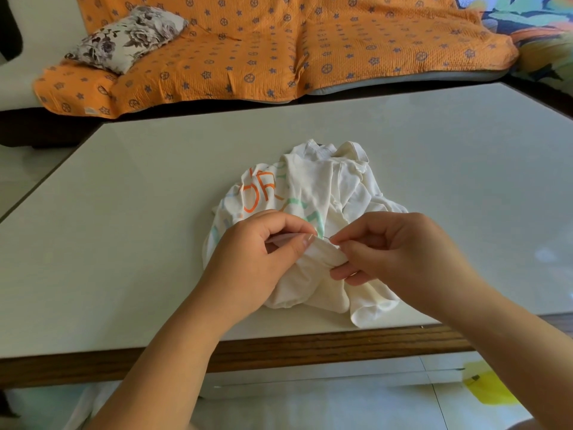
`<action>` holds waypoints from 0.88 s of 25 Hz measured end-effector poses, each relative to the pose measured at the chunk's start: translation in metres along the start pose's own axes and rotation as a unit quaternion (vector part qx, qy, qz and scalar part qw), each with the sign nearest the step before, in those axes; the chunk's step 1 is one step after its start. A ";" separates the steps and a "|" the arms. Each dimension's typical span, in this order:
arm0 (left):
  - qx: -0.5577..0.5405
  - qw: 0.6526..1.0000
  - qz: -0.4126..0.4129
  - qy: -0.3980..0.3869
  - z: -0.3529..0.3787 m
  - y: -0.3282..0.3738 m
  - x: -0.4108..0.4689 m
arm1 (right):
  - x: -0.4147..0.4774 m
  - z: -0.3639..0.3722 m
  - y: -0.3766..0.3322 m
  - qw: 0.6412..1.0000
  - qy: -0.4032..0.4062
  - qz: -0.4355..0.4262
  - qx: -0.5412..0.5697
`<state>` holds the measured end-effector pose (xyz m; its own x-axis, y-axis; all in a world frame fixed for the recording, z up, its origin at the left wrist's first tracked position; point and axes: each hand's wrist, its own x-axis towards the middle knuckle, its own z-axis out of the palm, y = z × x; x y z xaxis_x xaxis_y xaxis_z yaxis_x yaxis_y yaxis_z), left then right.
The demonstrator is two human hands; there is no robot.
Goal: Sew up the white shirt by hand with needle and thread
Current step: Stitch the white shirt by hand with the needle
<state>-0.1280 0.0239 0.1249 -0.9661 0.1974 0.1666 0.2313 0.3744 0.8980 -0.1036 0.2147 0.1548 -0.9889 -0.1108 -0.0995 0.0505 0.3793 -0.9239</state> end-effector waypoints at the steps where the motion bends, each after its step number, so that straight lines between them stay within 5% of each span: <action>1: 0.001 1.000 0.002 -0.001 0.000 -0.001 0.000 | 0.000 0.000 0.000 1.000 -0.004 0.002 -0.006; 22: -0.003 1.000 0.000 -0.010 0.000 0.002 -0.001 | -0.001 -0.003 -0.002 0.999 -0.029 0.011 0.008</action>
<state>-0.1265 0.0245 0.1268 -0.9638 0.2149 0.1581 0.2300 0.3691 0.9005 -0.1027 0.2167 0.1582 -0.9776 -0.1567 -0.1408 0.0747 0.3670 -0.9272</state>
